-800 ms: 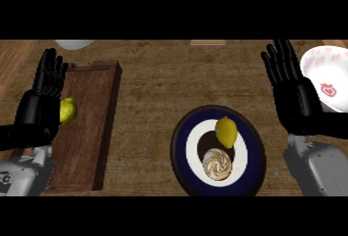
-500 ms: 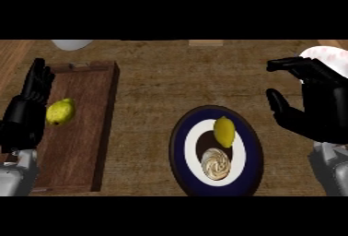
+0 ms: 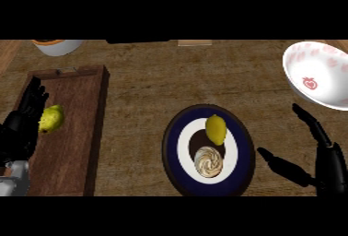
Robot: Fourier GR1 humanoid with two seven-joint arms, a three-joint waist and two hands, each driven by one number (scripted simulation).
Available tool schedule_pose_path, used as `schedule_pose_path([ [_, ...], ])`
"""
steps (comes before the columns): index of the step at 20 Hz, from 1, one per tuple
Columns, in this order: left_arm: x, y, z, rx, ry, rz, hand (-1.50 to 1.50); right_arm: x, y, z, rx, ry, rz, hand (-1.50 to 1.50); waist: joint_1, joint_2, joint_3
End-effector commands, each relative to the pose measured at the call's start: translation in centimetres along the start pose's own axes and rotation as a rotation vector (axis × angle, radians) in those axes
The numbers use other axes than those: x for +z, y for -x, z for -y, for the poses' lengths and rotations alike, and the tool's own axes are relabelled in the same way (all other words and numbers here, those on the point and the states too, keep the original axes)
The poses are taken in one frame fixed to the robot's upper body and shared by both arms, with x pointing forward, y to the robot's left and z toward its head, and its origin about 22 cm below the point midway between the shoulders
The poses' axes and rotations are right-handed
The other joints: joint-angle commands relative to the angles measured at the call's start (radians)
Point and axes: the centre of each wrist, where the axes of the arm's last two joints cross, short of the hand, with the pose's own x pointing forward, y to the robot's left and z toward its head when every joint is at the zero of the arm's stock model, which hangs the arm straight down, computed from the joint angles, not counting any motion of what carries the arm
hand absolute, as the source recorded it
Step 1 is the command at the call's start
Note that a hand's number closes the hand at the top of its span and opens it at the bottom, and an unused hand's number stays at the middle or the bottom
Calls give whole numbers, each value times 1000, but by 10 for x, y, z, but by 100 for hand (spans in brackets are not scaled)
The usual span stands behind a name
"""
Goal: Pick the lemon from the plate and place it in the bowl
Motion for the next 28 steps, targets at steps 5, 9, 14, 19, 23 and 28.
schedule_pose_path([
  [5, -12, 0, 6, 11, 56, -7, 0, 90, -40, 9, 119, 91, -64, -150, 46, 10, 4],
  [9, -4, -3, -12, 25, 86, 21, 0, 67, -72, 23, 150, 97, -104, -150, 66, 10, 4],
  [14, -2, -11, 19, 21, 67, 14, 0, 27, -109, 40, 202, 39, -111, -150, 75, 12, 5],
  [19, -2, -1, 21, 22, 108, 10, 0, 1, -112, 45, 387, -195, -215, -150, 90, 15, 3],
  [23, -5, 5, 15, 30, 110, 19, 0, -34, -113, 23, 416, -319, -297, -150, 95, 17, 4],
  [28, -5, 11, 4, 9, 85, 17, 0, -75, -113, 18, 398, -465, -331, -150, 84, 14, 5],
])
